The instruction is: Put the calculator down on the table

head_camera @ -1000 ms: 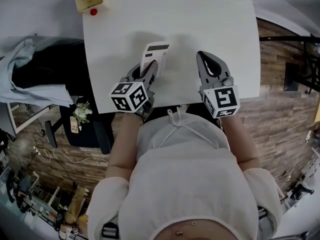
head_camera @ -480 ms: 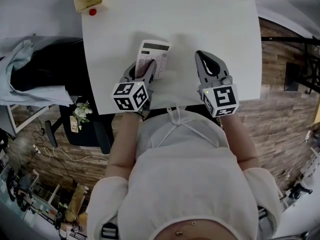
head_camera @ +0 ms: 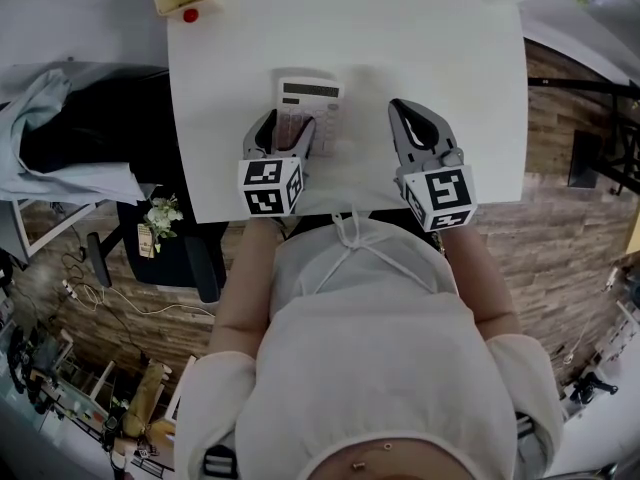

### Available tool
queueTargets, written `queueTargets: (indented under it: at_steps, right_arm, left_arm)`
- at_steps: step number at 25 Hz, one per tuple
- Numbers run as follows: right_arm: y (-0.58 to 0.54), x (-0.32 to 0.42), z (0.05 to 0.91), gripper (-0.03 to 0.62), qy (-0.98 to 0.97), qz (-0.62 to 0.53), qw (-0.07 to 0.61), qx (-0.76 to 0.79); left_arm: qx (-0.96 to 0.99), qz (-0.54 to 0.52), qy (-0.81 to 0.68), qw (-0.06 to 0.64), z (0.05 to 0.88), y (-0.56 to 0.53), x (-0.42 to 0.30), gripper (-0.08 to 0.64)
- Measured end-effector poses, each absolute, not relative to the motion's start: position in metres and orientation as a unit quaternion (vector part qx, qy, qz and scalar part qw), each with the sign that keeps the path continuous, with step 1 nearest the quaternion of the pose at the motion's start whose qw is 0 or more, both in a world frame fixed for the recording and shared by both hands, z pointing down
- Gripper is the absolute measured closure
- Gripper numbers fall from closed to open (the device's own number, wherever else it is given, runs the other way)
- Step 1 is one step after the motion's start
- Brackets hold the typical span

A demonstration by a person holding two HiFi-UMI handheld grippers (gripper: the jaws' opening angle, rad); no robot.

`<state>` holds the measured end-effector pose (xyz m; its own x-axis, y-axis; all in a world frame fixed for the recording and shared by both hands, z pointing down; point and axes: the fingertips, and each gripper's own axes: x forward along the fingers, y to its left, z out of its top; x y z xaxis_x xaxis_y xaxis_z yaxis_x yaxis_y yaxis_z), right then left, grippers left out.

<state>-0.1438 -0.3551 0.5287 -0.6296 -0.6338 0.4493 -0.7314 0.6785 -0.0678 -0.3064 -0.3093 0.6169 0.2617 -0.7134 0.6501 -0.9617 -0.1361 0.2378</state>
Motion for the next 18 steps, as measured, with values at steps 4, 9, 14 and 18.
queueTargets:
  at_steps: [4,9,14,18]
  right_arm:
    - [-0.353,-0.144,0.525,0.584,-0.896,0.118,0.197,0.381]
    - [-0.354,-0.141,0.503,0.584,-0.898,0.113,0.169,0.389]
    - [-0.353,-0.139,0.469,0.584,-0.904,0.094,0.128,0.398]
    - [-0.349,-0.136,0.442,0.584,-0.904,0.070,0.106,0.408]
  left_arm:
    - [0.734,0.204,-0.572,0.303,0.609,-0.309,-0.308,0.261]
    - [0.747,0.181,-0.586,0.258,0.566,-0.317,-0.314,0.262]
    - [0.762,0.142,-0.606,0.179,0.499,-0.323,-0.324,0.332]
    - [0.772,0.114,-0.613,0.124,0.443,-0.319,-0.329,0.406]
